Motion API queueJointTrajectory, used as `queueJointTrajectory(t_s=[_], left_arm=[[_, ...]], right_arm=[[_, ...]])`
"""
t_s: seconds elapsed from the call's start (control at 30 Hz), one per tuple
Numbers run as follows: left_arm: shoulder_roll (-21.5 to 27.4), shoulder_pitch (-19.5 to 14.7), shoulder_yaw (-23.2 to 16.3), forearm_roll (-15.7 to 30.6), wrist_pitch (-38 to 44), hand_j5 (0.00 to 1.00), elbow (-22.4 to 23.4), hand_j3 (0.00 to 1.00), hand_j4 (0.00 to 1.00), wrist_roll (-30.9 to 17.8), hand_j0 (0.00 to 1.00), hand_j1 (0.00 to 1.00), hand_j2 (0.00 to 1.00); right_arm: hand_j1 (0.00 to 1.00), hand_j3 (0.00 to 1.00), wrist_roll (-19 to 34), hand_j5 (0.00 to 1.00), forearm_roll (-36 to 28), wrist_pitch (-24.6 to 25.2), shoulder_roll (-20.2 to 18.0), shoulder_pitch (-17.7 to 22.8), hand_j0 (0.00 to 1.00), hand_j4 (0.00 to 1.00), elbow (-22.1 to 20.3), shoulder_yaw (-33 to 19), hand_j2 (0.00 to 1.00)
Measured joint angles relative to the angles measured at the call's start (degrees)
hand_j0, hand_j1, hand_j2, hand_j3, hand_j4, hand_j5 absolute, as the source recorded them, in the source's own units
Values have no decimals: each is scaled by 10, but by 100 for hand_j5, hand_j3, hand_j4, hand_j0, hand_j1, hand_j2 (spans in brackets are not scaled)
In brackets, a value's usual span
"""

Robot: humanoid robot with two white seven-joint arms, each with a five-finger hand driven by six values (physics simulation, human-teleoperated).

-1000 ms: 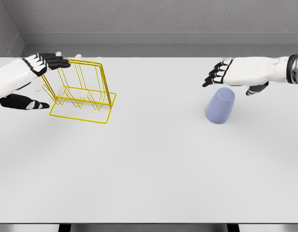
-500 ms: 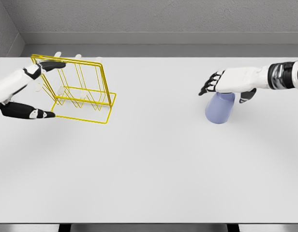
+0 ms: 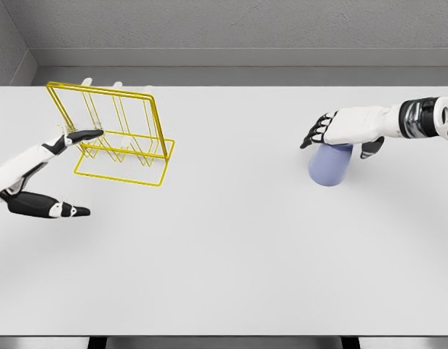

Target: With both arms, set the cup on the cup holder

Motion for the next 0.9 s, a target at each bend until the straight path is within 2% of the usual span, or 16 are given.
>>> queueJointTrajectory(t_s=[0.1,0.2,0.27,0.43,0.53,0.63,0.77,0.9], left_arm=[[1,14,0,1,0,100,-1,100,100,0,100,100,100],[-3,46,0,0,0,100,-2,100,100,0,100,100,100],[-5,55,-1,-1,0,100,-2,100,100,-1,100,100,100],[-15,55,-23,-2,0,100,-2,100,100,0,100,100,100],[-22,54,-50,0,0,100,-3,100,100,0,100,100,100],[-27,53,-74,12,0,100,-4,100,100,2,100,100,100],[-33,45,-84,24,0,100,-5,100,100,3,100,100,100],[-38,38,-87,15,0,100,-5,100,100,3,100,100,100]], right_arm=[[91,91,0,91,3,0,1,4,91,91,-3,0,91],[89,89,0,89,6,0,1,4,89,89,-5,0,89],[84,84,2,84,5,1,1,5,84,84,-5,0,84],[78,78,6,78,-1,4,1,6,78,78,-6,-2,78],[78,78,6,78,-4,7,1,8,78,78,-6,-3,78],[73,73,8,73,-6,8,1,8,73,73,-7,-4,73],[71,71,8,71,-7,8,1,8,71,71,-7,-4,71],[68,68,9,68,-5,8,1,8,68,68,-6,-5,68]])
